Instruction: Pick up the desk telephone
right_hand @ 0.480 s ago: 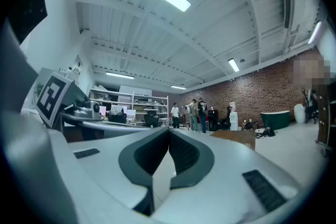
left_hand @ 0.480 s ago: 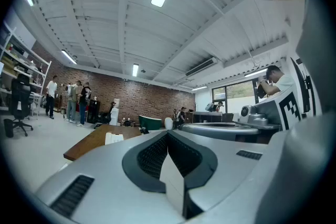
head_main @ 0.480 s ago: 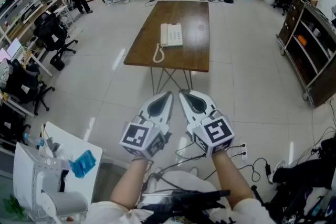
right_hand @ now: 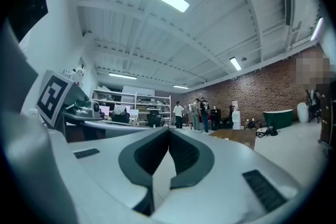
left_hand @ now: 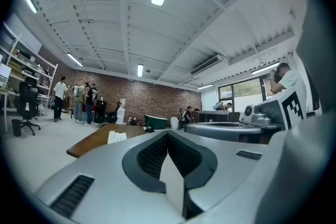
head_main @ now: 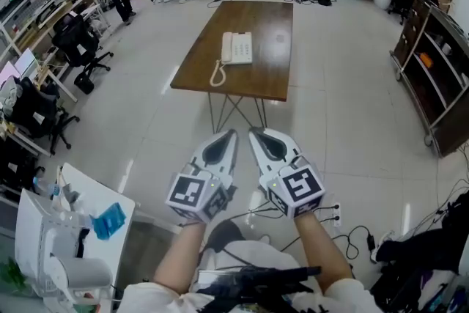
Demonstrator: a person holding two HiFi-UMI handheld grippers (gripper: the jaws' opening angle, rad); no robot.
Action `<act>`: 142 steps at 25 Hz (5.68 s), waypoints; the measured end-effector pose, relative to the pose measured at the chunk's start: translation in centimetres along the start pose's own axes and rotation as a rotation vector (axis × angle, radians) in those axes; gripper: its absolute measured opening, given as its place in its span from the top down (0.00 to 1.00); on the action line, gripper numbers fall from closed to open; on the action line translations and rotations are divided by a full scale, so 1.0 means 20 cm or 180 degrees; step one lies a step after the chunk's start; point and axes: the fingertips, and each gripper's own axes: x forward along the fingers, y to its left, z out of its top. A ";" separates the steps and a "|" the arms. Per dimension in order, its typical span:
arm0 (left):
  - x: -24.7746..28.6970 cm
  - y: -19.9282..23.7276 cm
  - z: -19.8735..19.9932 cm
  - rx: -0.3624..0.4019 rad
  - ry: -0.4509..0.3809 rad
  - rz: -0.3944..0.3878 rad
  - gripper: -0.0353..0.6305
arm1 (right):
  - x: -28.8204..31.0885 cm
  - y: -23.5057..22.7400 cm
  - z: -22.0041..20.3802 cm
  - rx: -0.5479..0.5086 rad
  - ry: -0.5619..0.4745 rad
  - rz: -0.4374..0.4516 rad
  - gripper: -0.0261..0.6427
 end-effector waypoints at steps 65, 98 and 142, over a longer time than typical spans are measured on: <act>1.02 1.12 -0.18 -0.0407 0.0107 -0.0416 0.94 | 1.33 -0.64 -0.16 0.0047 0.0378 -0.0485 0.96; 1.57 1.40 -0.39 -0.0364 0.0389 -0.0300 0.94 | 1.72 -1.16 -0.32 0.0227 0.0485 -0.0519 0.92; 2.15 2.00 -1.37 -0.0829 0.1773 0.0287 0.31 | 2.16 -1.87 -1.11 0.1169 0.1489 -0.0288 0.49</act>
